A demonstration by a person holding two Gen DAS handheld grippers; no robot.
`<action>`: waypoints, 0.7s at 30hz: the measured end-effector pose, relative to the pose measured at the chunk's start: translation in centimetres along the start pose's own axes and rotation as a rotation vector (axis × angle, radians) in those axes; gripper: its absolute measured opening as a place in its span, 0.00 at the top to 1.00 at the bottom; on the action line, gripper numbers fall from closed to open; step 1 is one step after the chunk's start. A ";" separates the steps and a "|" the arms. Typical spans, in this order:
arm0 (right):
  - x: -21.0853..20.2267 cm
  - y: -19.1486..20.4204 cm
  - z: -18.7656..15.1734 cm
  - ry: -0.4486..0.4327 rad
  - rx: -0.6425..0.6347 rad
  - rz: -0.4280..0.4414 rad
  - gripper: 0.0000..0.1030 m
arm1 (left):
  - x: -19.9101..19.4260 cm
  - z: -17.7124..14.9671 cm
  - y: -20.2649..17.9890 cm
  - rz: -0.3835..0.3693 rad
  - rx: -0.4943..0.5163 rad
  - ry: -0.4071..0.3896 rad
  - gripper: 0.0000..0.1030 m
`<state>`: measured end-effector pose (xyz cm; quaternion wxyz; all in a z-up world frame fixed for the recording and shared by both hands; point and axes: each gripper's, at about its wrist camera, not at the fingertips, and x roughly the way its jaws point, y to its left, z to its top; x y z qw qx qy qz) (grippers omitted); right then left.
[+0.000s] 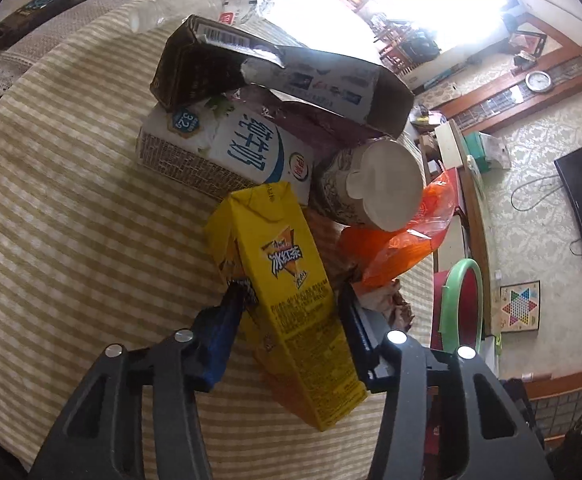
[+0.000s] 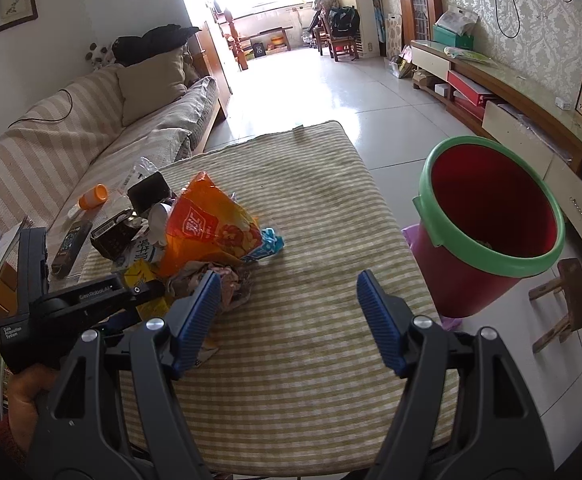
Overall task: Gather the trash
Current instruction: 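Grasp the orange chip bag with the right tool while the left tool grasps the yellow iced-tea carton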
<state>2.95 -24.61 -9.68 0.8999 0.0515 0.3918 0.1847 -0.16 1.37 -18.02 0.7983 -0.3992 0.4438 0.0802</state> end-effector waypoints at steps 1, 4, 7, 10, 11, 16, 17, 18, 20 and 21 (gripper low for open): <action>0.2 0.2 0.2 0.001 0.004 0.009 0.33 | -0.2 0.0 0.1 -0.008 0.014 0.005 0.61; 0.6 0.9 0.7 0.000 0.009 0.046 0.33 | -0.9 0.1 1.0 -0.032 0.059 0.039 0.63; 1.4 1.8 1.4 0.007 0.000 0.075 0.33 | -1.8 0.4 1.5 -0.037 0.142 0.075 0.63; 2.7 2.8 2.3 0.030 0.015 0.109 0.33 | -2.6 1.2 1.6 0.004 0.255 0.090 0.63; 3.2 3.1 2.6 0.034 0.025 0.119 0.33 | -2.9 1.2 1.4 0.032 0.297 0.084 0.62; 4.8 5.2 3.9 0.017 0.066 0.157 0.33 | -2.8 1.1 1.0 0.138 0.419 0.074 0.61; 5.2 5.8 4.1 0.014 0.055 0.144 0.33 | -2.6 1.2 1.3 0.132 0.402 0.074 0.58; 5.6 6.5 4.2 0.014 0.040 0.121 0.33 | -2.3 1.2 1.5 0.131 0.383 0.079 0.53; 6.6 7.5 4.3 0.019 0.015 0.074 0.33 | -1.8 1.4 1.9 0.145 0.350 0.076 0.45; 7.1 8.0 4.4 0.027 0.008 0.057 0.33 | -1.8 1.5 1.9 0.152 0.335 0.071 0.42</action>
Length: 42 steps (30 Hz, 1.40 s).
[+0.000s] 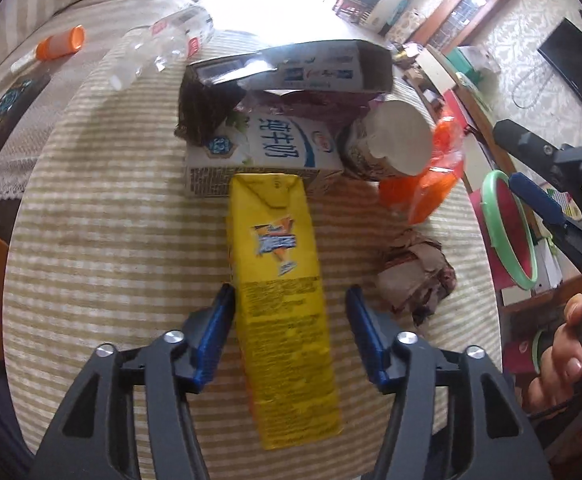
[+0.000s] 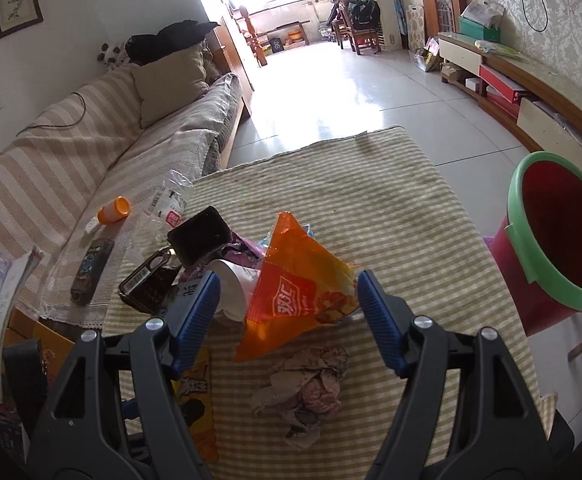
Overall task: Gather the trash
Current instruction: 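Grasp the orange chip bag with the right tool while the left tool grasps the yellow iced-tea carton, then carry the orange bag and yellow carton toward the red bucket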
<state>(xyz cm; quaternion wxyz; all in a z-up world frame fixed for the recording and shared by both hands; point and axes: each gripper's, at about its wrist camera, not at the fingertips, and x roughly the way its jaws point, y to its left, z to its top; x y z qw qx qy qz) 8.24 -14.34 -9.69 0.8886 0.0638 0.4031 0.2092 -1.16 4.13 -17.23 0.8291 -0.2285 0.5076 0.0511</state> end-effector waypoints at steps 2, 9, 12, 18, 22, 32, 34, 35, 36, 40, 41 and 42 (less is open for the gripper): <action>1.0 0.5 0.0 0.014 -0.009 -0.022 0.34 | 0.4 -0.1 -0.1 0.012 -0.021 -0.009 0.40; 3.2 1.4 -0.5 0.062 -0.050 -0.105 0.62 | 0.4 -0.8 0.5 0.045 -0.054 -0.026 0.40; 3.0 0.7 -0.9 0.071 -0.046 -0.114 0.85 | 0.2 -1.1 0.9 0.043 -0.056 -0.039 0.41; -0.3 -1.4 -1.4 0.025 -0.024 -0.067 0.92 | 0.0 -1.3 0.9 0.007 -0.032 -0.049 0.67; -3.0 -2.1 -0.9 -0.025 -0.029 -0.051 0.92 | -1.1 -1.4 0.2 -0.016 -0.014 -0.084 0.67; -7.5 -2.3 0.8 -0.142 -0.022 -0.015 0.92 | -6.3 0.1 -4.2 -0.020 0.134 -0.257 0.67; -8.2 -2.5 1.1 -0.160 -0.016 -0.007 0.92 | -6.9 0.8 -5.2 -0.035 0.146 -0.269 0.67; -8.7 -2.6 1.3 -0.169 -0.013 -0.006 0.92 | -7.3 1.1 -5.6 -0.045 0.148 -0.277 0.67; -9.1 -2.8 1.3 -0.179 -0.009 -0.004 0.92 | -7.8 1.5 -6.1 -0.052 0.155 -0.286 0.67; -10.4 -3.7 1.6 -0.209 0.006 -0.004 0.92 | -8.9 2.1 -7.9 -0.068 0.195 -0.323 0.67; -10.6 -4.0 1.7 -0.214 0.012 -0.006 0.92 | -9.1 2.3 -8.3 -0.073 0.203 -0.328 0.67; -10.9 -4.2 1.7 -0.219 0.016 -0.009 0.92 | -9.1 2.5 -8.8 -0.078 0.210 -0.333 0.67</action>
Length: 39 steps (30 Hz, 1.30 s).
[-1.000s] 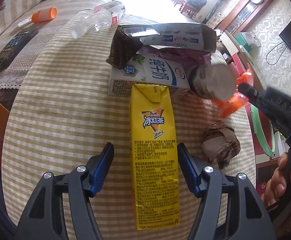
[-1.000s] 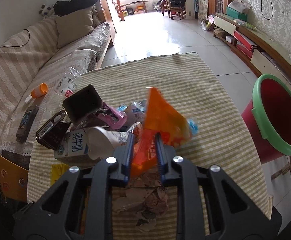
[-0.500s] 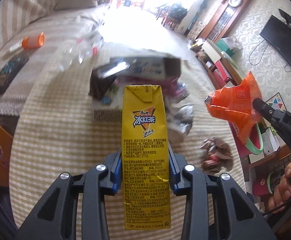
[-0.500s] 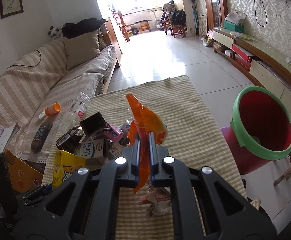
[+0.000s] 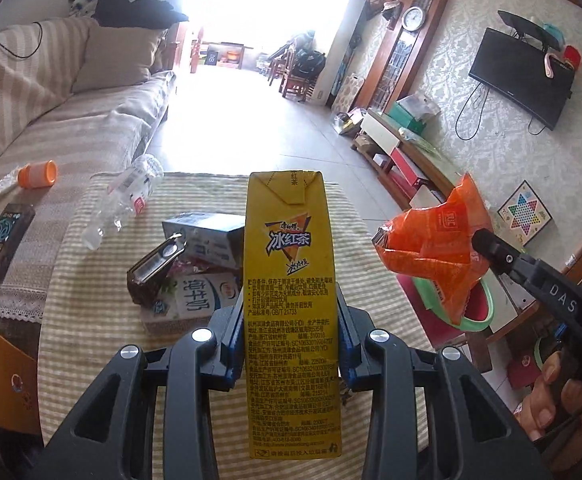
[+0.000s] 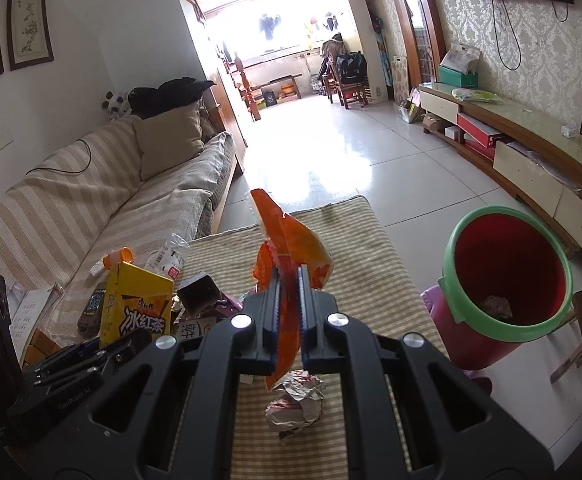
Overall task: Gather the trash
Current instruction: 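Carry the orange bag and yellow carton toward the red bucket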
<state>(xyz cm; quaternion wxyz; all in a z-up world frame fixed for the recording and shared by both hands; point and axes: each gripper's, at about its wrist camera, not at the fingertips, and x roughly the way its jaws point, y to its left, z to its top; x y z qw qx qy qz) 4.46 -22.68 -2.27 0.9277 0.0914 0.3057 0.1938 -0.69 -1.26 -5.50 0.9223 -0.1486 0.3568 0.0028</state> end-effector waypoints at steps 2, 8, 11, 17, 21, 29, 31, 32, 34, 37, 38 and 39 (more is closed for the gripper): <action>-0.5 -0.6 0.2 -0.009 0.008 -0.006 0.92 | 0.1 0.6 -0.8 -0.012 0.011 -0.006 0.67; -2.1 -3.0 0.2 -0.041 0.039 -0.047 0.92 | 0.4 1.4 -3.0 -0.049 0.050 -0.011 0.67; -2.5 -4.5 0.2 -0.051 0.059 -0.074 0.92 | 1.1 1.6 -4.0 -0.067 0.065 -0.003 0.67; -3.3 -7.6 0.3 -0.072 0.098 -0.132 0.92 | 2.5 2.3 -6.9 -0.116 0.103 0.008 0.67; -3.9 -9.8 0.3 -0.087 0.126 -0.170 0.92 | 4.1 3.0 -9.8 -0.195 0.126 0.027 0.67; -5.7 -14.8 0.1 -0.120 0.186 -0.263 0.92 | 7.8 3.5 -16.3 -0.302 0.204 0.076 0.67; -6.1 -16.2 0.1 -0.127 0.199 -0.289 0.92 | 8.9 3.4 -17.6 -0.315 0.220 0.090 0.67; -6.3 -16.8 0.0 -0.131 0.207 -0.300 0.92 | 9.5 3.4 -18.2 -0.321 0.229 0.097 0.67; -6.9 -18.0 -0.2 -0.140 0.229 -0.321 0.92 | 10.8 3.2 -19.7 -0.330 0.250 0.115 0.67; -7.7 -19.4 -0.7 -0.155 0.265 -0.344 0.92 | 12.8 3.0 -22.2 -0.341 0.293 0.133 0.67; -7.9 -20.0 -0.9 -0.157 0.273 -0.352 0.92 | 13.5 3.0 -23.1 -0.343 0.310 0.139 0.67; -8.1 -20.3 -1.2 -0.158 0.281 -0.361 0.92 | 14.2 3.1 -24.0 -0.347 0.323 0.146 0.67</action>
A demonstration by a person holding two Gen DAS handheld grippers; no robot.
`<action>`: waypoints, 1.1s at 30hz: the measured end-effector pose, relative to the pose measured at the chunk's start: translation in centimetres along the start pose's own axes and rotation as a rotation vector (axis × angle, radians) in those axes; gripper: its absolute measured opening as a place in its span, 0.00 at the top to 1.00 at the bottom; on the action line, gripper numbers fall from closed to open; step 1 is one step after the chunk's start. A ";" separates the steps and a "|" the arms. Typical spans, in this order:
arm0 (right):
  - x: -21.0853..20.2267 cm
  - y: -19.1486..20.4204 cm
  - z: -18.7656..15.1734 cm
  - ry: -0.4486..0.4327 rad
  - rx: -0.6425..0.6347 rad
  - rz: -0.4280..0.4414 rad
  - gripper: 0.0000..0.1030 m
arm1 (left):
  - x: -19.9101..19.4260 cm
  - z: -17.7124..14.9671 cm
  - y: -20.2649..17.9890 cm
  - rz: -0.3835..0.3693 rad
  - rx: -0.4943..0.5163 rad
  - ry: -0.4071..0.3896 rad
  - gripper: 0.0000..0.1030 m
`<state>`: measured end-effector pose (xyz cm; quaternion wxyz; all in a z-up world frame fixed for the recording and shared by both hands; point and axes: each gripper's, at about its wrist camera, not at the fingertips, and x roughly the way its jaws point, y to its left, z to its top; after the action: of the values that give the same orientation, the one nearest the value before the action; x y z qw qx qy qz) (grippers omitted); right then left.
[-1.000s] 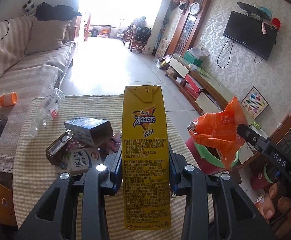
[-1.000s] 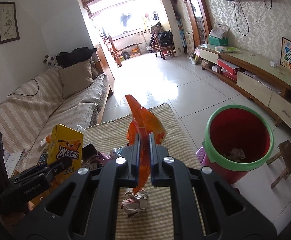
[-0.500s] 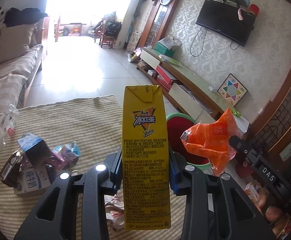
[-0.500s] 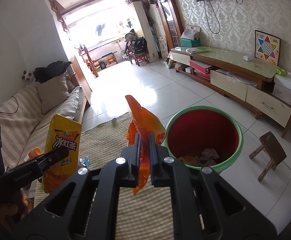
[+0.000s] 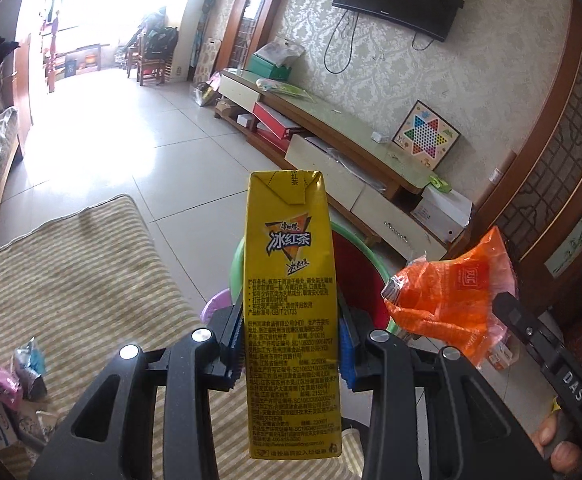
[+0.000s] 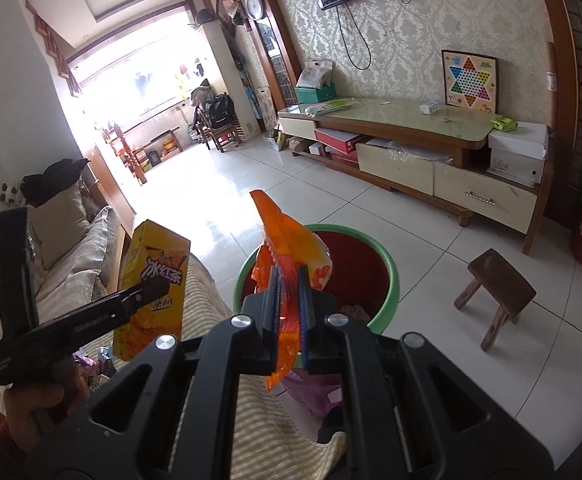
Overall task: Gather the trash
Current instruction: 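Carry the orange bag and yellow carton toward the red bucket, then open both tools over the red bucket to drop the bag and carton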
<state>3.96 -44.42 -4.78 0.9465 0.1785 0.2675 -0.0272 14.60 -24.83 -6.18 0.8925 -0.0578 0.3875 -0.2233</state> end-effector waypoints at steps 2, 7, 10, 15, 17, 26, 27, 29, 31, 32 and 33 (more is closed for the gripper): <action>0.0 -1.0 -0.2 0.003 0.017 -0.016 0.92 | 1.6 0.9 -0.7 -0.007 0.006 0.010 0.66; 0.4 -3.0 -0.3 0.015 0.043 -0.050 0.92 | 3.6 2.3 -1.7 0.013 0.012 -0.002 0.43; 0.7 -3.6 -0.5 0.022 0.046 -0.057 0.92 | 2.9 2.0 -1.5 0.007 -0.003 -0.014 0.39; 1.8 -3.5 -0.6 0.035 0.049 -0.048 0.92 | 1.2 0.1 -0.6 0.065 -0.033 0.002 0.39; 2.5 -3.4 -0.6 0.040 0.042 -0.041 0.92 | 0.0 -1.0 -0.3 0.086 -0.034 0.001 0.38; 6.2 -2.6 0.2 0.074 -0.011 -0.009 0.92 | -2.9 -2.8 0.2 0.118 -0.007 0.010 0.36; 6.6 -2.4 0.3 0.078 -0.015 -0.008 0.92 | -3.0 -2.8 0.4 0.117 -0.012 0.011 0.36; 7.3 -2.3 0.4 0.084 -0.020 -0.006 0.92 | -3.2 -2.9 0.7 0.118 -0.019 0.010 0.36; 8.0 -2.1 0.6 0.089 -0.024 -0.005 0.92 | -3.3 -3.1 0.9 0.123 -0.022 0.012 0.36; 8.2 -2.0 0.7 0.090 -0.026 -0.006 0.92 | -3.3 -3.1 1.0 0.125 -0.024 0.013 0.36; 8.4 -2.0 0.8 0.091 -0.030 -0.008 0.92 | -3.3 -3.2 1.1 0.127 -0.026 0.013 0.36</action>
<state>11.26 -46.20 -9.15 0.9357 0.1645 0.3116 -0.0188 10.71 -22.11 -6.52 0.9015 -0.0432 0.3992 -0.1614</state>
